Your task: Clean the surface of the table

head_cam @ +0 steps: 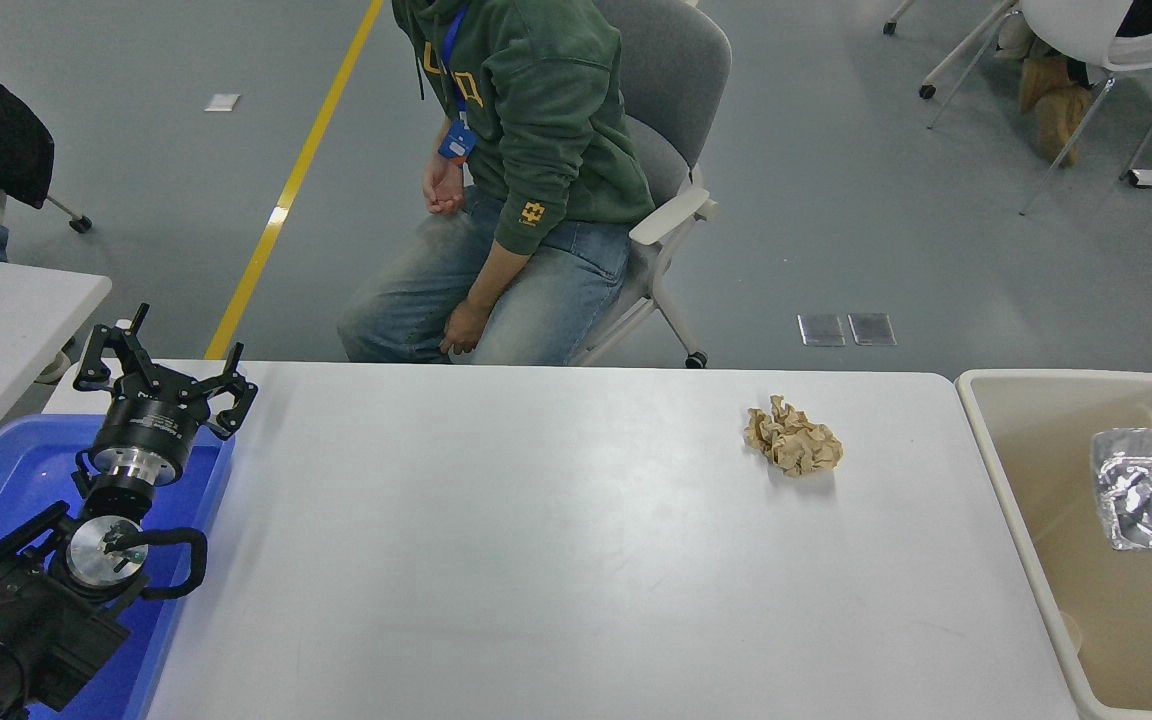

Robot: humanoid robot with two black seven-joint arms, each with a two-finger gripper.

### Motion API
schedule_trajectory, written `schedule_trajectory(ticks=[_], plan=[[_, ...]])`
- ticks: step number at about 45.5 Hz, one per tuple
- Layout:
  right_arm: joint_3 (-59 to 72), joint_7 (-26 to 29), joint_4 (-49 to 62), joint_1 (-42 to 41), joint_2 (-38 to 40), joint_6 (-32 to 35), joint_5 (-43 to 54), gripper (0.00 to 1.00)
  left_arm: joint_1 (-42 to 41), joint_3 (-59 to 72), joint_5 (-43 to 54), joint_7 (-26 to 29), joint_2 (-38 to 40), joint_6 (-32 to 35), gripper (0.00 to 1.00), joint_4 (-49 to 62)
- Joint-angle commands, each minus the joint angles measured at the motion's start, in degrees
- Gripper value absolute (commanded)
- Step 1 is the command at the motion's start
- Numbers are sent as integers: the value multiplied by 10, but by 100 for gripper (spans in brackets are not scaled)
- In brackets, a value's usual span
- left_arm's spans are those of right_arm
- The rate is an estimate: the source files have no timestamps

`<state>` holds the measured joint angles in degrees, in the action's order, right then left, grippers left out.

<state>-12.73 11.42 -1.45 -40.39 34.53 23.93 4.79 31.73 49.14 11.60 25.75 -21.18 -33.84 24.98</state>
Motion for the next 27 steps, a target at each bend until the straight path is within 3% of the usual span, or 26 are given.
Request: schedule_trajectory(ticks=[1,27], plan=[[17,-13,20,-4,-31,-22,0,0,0,1,0,0,0,0,100,0],[85,-27,20,-3,-68,-112,0,0,0,0,0,0,0,0,100,0]])
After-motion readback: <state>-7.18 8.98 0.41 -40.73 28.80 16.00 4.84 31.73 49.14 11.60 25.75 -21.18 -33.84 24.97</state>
